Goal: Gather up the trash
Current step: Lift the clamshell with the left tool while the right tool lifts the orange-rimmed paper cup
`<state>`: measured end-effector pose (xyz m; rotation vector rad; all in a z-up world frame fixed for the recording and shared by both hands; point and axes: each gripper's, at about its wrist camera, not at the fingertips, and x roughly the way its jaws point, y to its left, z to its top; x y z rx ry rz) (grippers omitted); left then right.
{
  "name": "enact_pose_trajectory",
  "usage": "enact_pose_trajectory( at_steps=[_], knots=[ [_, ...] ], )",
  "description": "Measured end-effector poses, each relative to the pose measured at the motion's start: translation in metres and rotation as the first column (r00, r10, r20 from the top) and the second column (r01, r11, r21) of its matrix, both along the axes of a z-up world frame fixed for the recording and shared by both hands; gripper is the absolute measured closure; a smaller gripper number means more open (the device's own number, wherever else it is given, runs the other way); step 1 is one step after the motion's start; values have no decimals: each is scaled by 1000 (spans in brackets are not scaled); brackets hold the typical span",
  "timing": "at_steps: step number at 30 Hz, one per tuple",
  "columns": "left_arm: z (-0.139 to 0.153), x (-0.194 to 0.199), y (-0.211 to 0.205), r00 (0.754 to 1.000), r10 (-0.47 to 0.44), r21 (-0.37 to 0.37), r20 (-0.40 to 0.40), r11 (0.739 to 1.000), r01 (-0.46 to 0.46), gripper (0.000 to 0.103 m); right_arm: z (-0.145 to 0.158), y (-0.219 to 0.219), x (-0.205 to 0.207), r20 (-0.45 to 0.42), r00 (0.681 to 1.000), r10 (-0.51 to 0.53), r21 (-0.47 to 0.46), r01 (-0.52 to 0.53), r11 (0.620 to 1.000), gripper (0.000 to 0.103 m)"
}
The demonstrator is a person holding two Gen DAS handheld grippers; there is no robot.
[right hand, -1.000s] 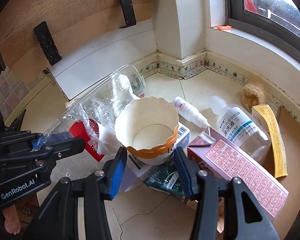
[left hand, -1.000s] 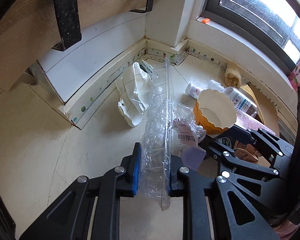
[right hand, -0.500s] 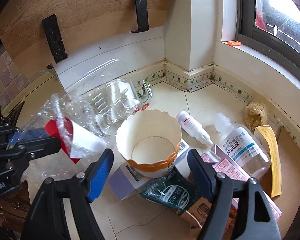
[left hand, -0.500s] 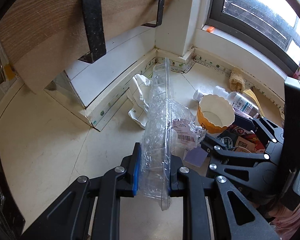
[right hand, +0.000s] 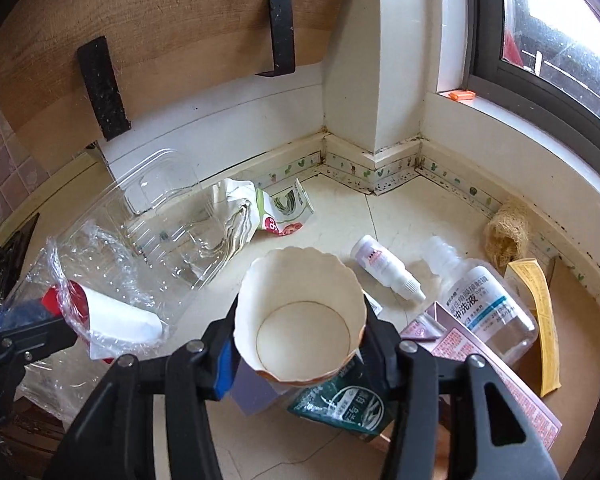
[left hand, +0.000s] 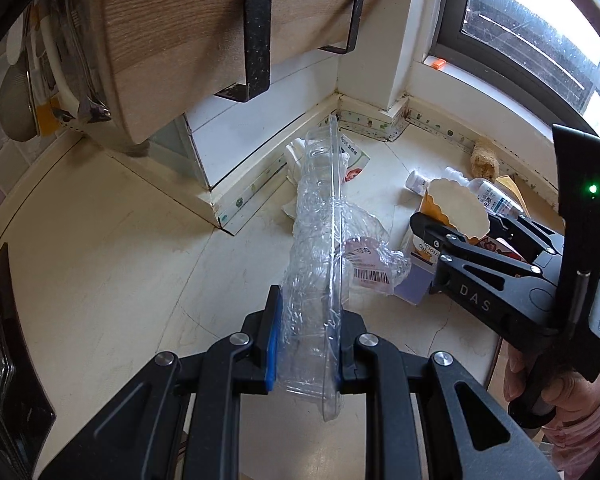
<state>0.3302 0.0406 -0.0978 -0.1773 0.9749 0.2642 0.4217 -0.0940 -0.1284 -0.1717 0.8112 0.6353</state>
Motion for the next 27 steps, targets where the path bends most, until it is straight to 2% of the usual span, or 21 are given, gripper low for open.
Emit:
enact_pose_trajectory(
  at_steps=[6, 12, 20, 27],
  knots=[
    [15, -26, -6, 999, -17, -22, 29, 1000, 17, 85, 31, -24, -26, -14, 1000, 5, 58, -4, 998, 52],
    [43, -73, -15, 996, -59, -30, 67, 998, 61, 85, 76, -49, -82, 6, 1000, 2, 97, -2, 995, 52],
    [74, -175, -12, 984, -137, -43, 117, 989, 143, 85, 125, -75, -189, 32, 998, -49, 146, 44, 988, 52],
    [93, -268, 9, 973, -159, -67, 167, 983, 172, 85, 139, -77, -279, 34, 995, -92, 161, 86, 983, 52]
  ],
)
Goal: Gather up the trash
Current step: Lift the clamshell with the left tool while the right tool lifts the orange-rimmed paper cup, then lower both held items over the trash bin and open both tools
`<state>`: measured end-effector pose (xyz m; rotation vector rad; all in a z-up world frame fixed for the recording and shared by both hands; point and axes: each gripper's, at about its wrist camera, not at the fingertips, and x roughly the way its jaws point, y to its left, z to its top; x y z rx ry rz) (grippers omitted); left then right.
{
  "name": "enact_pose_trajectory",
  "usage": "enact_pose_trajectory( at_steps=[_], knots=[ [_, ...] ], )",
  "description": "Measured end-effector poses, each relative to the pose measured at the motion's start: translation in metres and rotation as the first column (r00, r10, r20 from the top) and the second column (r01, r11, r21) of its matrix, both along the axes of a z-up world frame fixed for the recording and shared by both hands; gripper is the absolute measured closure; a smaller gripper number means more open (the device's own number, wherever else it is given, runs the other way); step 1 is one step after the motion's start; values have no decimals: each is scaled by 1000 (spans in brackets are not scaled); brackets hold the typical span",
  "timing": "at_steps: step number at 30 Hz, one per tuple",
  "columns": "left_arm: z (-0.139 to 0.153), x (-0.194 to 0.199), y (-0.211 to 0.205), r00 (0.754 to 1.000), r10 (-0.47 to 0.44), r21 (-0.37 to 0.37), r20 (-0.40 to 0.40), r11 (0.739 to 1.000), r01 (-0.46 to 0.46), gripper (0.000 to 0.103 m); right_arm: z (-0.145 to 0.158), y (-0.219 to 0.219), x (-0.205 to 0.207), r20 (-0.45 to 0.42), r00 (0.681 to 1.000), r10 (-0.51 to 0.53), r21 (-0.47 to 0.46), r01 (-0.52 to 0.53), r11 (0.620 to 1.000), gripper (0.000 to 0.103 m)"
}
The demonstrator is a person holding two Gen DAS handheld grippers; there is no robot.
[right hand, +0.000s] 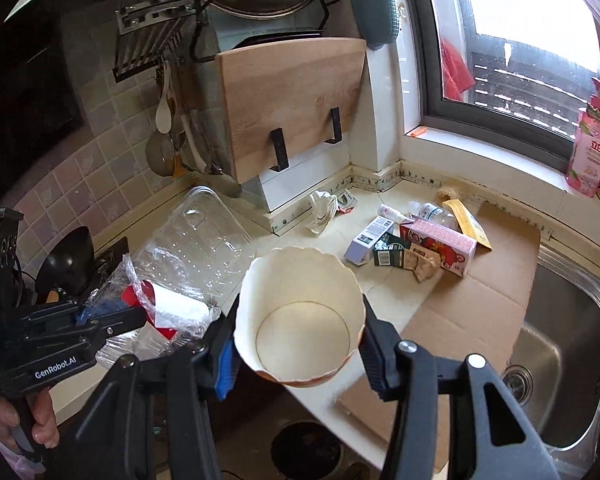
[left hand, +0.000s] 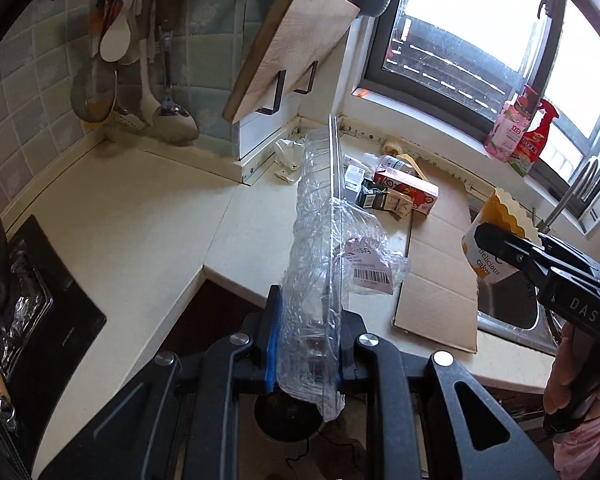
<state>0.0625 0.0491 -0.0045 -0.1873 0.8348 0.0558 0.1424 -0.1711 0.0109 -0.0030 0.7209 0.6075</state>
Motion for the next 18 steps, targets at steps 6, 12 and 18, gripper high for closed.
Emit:
enact_pose_trajectory(
  at_steps=[6, 12, 18],
  knots=[
    [7, -71, 17, 1000, -16, 8, 23, 1000, 16, 85, -4, 11, -78, -12, 1000, 9, -1, -9, 1000, 52],
    [-24, -116, 18, 997, -54, 11, -47, 998, 54, 85, -39, 28, -130, -90, 994, 55, -45, -59, 997, 52],
    [-101, -130, 12, 976, -64, -21, -206, 998, 61, 85, -112, 40, -141, -253, 964, 80, -93, -107, 990, 52]
  ],
)
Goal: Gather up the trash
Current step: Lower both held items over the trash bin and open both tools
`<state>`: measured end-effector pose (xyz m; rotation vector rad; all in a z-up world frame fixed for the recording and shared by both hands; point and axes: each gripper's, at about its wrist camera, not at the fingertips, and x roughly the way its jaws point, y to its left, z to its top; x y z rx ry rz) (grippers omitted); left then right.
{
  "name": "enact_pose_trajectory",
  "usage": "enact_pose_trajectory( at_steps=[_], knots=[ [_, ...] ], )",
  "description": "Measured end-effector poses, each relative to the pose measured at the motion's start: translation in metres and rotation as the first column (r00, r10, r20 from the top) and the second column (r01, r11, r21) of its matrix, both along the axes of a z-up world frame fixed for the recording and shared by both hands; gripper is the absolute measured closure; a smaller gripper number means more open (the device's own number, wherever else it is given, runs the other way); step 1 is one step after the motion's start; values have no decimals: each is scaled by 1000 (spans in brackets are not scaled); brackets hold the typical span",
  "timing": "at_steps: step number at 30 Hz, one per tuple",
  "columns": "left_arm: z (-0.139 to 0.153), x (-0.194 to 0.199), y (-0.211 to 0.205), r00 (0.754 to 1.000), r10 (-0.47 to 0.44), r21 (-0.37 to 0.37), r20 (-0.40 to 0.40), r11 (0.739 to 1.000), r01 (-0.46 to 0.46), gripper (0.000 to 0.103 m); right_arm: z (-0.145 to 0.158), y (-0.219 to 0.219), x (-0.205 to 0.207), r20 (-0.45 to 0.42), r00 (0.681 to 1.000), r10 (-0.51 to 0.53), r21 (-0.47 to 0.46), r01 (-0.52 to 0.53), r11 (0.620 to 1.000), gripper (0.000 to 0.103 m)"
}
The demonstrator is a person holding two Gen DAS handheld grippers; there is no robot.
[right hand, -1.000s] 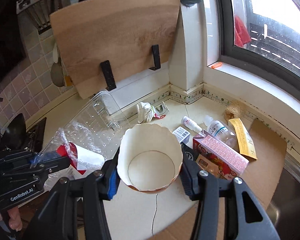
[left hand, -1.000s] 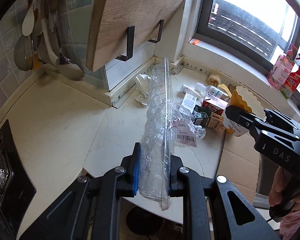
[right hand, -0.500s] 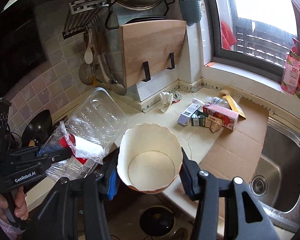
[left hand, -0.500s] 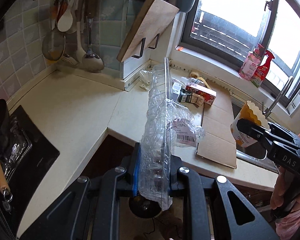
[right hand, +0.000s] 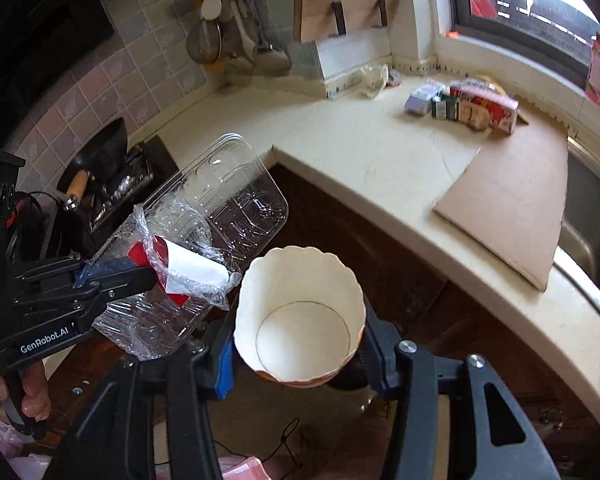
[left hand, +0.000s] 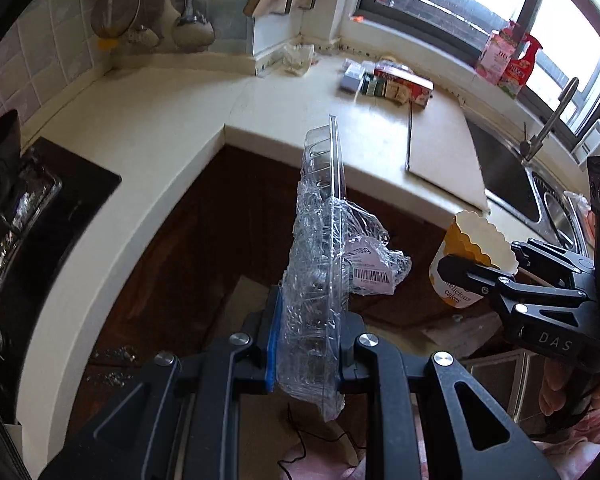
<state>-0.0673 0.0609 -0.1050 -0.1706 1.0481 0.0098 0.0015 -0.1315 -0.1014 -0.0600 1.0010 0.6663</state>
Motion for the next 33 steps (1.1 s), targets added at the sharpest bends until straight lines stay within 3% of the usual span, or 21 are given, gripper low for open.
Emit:
enact_pose_trajectory(
  at_steps=[6, 9, 13, 17, 22, 26, 31, 33],
  knots=[
    [-109, 9, -1, 989, -9, -62, -149, 998, 0, 85, -101, 6, 9, -161, 987, 1, -42, -7, 999, 52],
    [-183, 19, -7, 975, -22, -87, -223, 996, 3, 85, -164, 9, 19, -225, 974, -21, -76, 4, 997, 52],
    [-273, 38, -12, 952, -24, -116, -305, 993, -12, 85, -246, 14, 31, -266, 963, -38, -136, 2, 991, 52],
    [-343, 61, -16, 933, -31, -119, -359, 993, -12, 85, -319, 21, 44, -298, 954, -43, -189, -14, 982, 52],
    [-392, 81, -20, 919, -33, -94, -393, 996, -5, 82, -379, 27, 63, -333, 941, -55, -228, -23, 973, 51],
    [-409, 91, -20, 915, -32, -105, -402, 994, -11, 74, -403, 30, 76, -352, 935, -42, -237, -46, 970, 49],
    [-408, 98, -18, 923, -3, -86, -386, 996, -33, 42, -412, 39, 90, -356, 934, -27, -245, -66, 967, 48],
    [-404, 98, -17, 926, 8, -72, -378, 997, -38, 39, -411, 45, 93, -357, 934, -13, -257, -85, 963, 48]
  ],
)
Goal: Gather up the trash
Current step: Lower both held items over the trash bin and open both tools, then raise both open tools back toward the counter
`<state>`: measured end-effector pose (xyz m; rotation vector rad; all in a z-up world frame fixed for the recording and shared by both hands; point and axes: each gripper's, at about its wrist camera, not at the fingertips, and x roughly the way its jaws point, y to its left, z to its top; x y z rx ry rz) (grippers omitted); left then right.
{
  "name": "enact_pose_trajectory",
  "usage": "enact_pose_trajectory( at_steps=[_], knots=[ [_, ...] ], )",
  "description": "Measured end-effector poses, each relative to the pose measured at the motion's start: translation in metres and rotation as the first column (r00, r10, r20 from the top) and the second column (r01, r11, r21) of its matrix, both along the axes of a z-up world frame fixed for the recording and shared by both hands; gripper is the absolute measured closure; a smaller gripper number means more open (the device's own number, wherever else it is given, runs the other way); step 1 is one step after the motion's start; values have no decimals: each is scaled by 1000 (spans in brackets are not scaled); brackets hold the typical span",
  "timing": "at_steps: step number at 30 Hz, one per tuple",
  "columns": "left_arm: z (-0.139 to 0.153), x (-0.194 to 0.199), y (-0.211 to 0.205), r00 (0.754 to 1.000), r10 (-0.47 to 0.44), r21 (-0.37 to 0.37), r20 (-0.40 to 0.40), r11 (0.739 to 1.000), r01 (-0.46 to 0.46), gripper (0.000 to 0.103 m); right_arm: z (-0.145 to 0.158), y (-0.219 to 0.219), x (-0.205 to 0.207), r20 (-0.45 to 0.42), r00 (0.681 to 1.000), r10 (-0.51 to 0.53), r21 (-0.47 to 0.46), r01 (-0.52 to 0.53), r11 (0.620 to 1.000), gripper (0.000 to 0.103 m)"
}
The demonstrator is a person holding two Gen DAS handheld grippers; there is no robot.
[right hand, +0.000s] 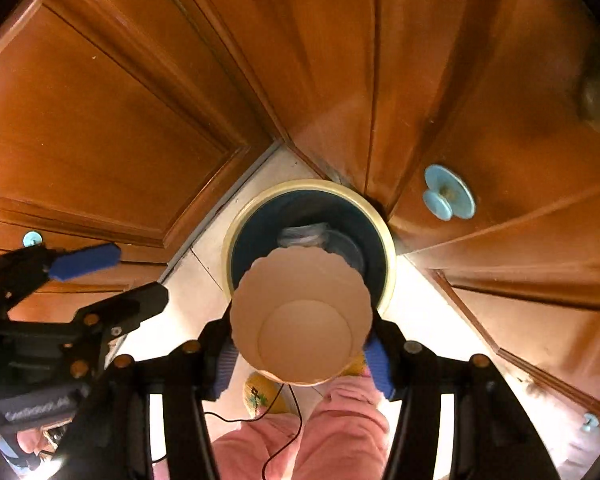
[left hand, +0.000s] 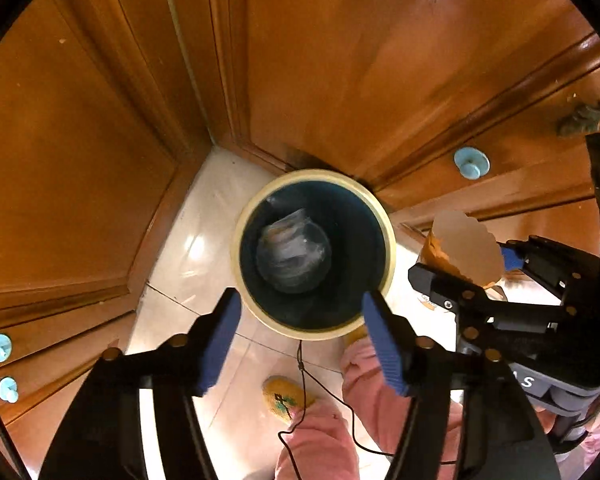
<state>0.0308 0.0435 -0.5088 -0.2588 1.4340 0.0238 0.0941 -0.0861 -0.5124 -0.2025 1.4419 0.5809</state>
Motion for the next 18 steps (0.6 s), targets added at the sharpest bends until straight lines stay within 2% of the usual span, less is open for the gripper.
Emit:
enact_pose_trajectory(
  at_steps=[7, 11, 16, 18],
  knots=[
    [37, 0, 12, 998, 54, 14, 22, 998, -54, 38, 26, 0, -11, 17, 999, 49, -2, -49, 999, 47],
    [72, -1, 22, 994, 87, 19, 66, 996, -88, 38, 53, -1, -16, 13, 999, 47, 27, -47, 999, 38],
    [123, -7, 31, 987, 103, 30, 124, 994, -108, 38, 97, -6, -26, 40, 998, 49, 60, -51, 997, 37],
    [144, -10, 33, 984, 104, 36, 146, 993, -110, 37, 114, -6, -31, 55, 997, 53, 64, -56, 996, 32]
  ],
)
